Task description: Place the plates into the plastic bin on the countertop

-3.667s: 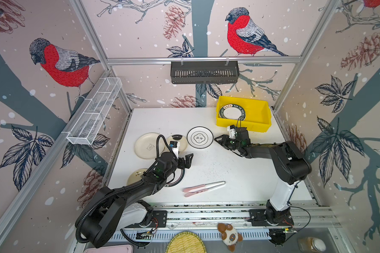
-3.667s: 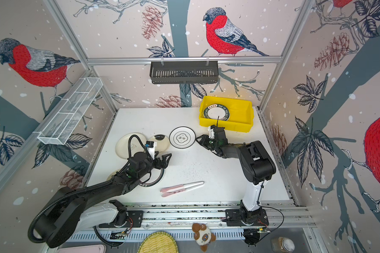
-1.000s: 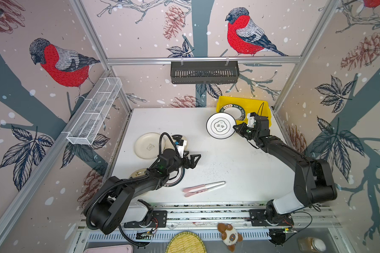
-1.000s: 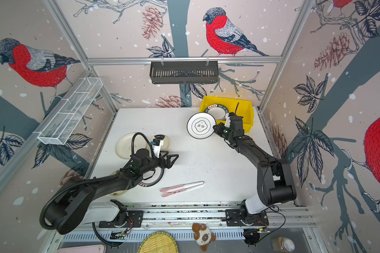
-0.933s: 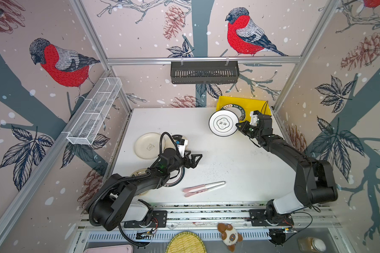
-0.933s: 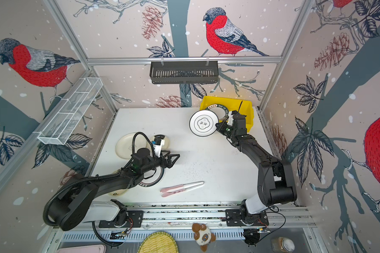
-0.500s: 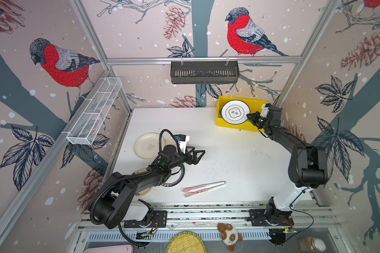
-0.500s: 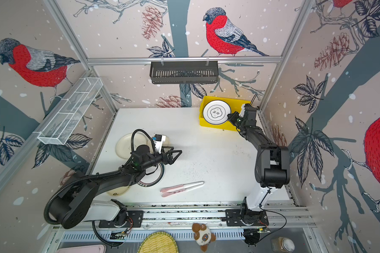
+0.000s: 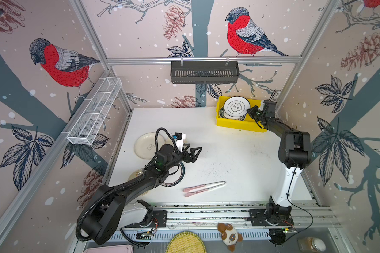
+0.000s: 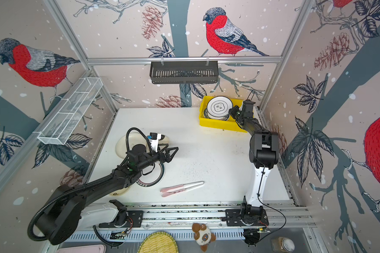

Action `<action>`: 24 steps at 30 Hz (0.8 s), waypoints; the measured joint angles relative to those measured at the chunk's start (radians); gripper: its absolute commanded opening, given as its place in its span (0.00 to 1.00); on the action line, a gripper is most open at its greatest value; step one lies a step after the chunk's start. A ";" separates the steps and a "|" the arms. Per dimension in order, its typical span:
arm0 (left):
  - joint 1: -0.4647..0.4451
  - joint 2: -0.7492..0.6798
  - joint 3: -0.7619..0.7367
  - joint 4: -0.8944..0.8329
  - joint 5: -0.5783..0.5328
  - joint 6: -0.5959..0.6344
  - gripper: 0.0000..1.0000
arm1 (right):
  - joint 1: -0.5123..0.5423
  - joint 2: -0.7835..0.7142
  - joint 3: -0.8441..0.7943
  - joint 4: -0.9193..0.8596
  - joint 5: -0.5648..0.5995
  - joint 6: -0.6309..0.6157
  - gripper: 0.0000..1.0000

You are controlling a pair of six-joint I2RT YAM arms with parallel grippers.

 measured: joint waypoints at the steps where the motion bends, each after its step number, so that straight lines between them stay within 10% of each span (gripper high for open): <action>1: 0.000 0.000 0.005 -0.012 -0.008 0.007 0.98 | 0.006 0.016 0.026 -0.020 0.011 -0.002 0.00; 10: 0.000 -0.006 0.031 -0.051 -0.032 0.015 0.98 | 0.057 0.097 0.177 -0.200 0.139 -0.069 0.00; 16: 0.000 -0.010 0.039 -0.078 -0.047 0.015 0.98 | 0.070 0.108 0.229 -0.283 0.204 -0.105 0.52; 24: 0.000 -0.014 0.047 -0.106 -0.087 0.014 0.98 | 0.112 0.116 0.347 -0.380 0.315 -0.185 0.74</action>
